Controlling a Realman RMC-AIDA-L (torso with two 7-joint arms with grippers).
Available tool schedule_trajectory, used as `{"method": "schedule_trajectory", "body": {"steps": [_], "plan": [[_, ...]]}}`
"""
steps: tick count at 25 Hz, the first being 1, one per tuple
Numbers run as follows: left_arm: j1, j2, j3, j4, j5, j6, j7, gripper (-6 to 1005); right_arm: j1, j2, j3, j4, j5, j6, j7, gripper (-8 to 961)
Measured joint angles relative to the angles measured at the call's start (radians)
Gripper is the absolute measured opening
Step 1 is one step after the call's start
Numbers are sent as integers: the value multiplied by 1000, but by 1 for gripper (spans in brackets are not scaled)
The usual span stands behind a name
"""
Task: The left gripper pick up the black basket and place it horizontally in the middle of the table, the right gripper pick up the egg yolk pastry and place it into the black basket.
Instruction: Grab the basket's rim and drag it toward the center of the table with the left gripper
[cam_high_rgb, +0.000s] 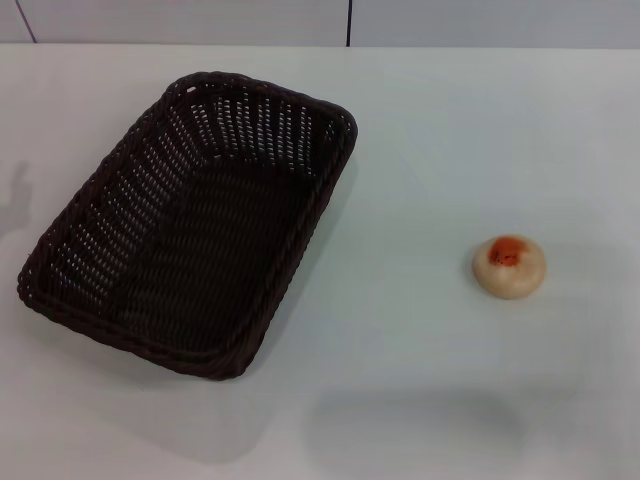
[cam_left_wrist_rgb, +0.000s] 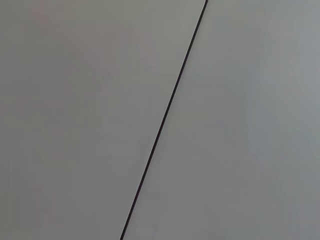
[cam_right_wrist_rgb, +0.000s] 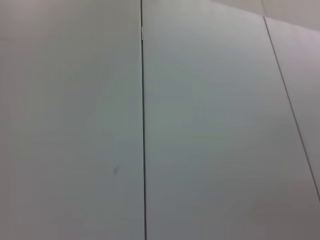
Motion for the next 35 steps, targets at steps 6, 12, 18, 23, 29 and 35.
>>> {"method": "schedule_trajectory", "body": {"steps": [6,12,18,23,29,35], "plan": [[-2,0,0,-3,0,0,0,380,0,0,0,1,0,0,0,506],[-2,0,0,-3,0,0,0,381,5,0,0,2,0,1,0,506],[-8,0,1,-3,-1,5,-17,383,10,-2,0,1,0,8,0,506],[-9,6,14,-29,6,9,-106,384,11,-2,0,2,1,8,0,506],[1,40,112,-225,136,51,-446,386,4,-1,0,7,1,3,0,506],[-13,74,159,-463,390,51,-772,395,0,-1,-11,15,1,-5,-3,505]]}}
